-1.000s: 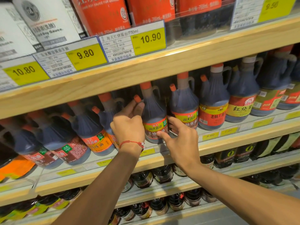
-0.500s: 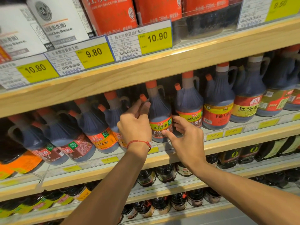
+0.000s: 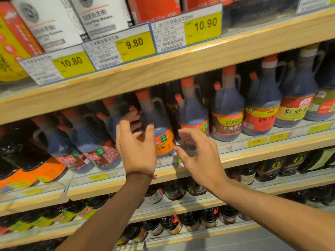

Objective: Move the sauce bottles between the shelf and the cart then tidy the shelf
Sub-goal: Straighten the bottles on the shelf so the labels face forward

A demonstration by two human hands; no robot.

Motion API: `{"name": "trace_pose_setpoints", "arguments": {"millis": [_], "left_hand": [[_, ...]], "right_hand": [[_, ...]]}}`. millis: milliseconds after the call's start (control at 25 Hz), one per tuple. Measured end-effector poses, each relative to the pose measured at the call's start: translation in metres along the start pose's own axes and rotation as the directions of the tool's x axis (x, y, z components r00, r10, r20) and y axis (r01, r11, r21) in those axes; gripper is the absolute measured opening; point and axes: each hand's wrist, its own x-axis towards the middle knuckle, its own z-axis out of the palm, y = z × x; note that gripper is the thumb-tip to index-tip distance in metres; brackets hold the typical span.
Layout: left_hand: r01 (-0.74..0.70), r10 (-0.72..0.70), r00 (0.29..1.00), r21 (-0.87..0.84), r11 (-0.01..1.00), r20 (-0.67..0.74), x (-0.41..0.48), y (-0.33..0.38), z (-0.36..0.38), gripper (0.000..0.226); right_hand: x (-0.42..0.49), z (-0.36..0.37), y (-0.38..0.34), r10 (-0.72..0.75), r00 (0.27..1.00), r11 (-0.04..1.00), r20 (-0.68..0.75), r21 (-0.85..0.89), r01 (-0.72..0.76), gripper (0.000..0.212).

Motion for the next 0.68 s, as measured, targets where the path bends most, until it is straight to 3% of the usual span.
{"name": "trace_pose_setpoints", "arguments": {"millis": [160,280,520,680], "left_hand": [[-0.079,0.072,0.994,0.100,0.992,0.077,0.010,-0.004,-0.011,0.033],[-0.039,0.033,0.998,0.106,0.994,0.057,0.017,-0.011,-0.017,0.039],[0.001,0.013,0.985,-0.080,0.997,0.173,0.030,-0.023,-0.018,0.033],[0.100,-0.063,0.975,-0.165,0.981,0.215,0.031,-0.020,-0.015,0.029]], "right_hand": [[0.008,0.032,-0.011,0.071,0.997,0.996,-0.026,-0.054,-0.072,0.057],[0.008,0.047,-0.014,0.132,0.984,0.987,-0.116,-0.071,-0.141,0.062],[0.005,0.056,-0.017,0.219,0.971,0.970,-0.096,-0.087,-0.227,0.075],[0.004,0.050,-0.016,0.185,0.966,0.967,-0.178,-0.141,-0.212,0.067]]}}
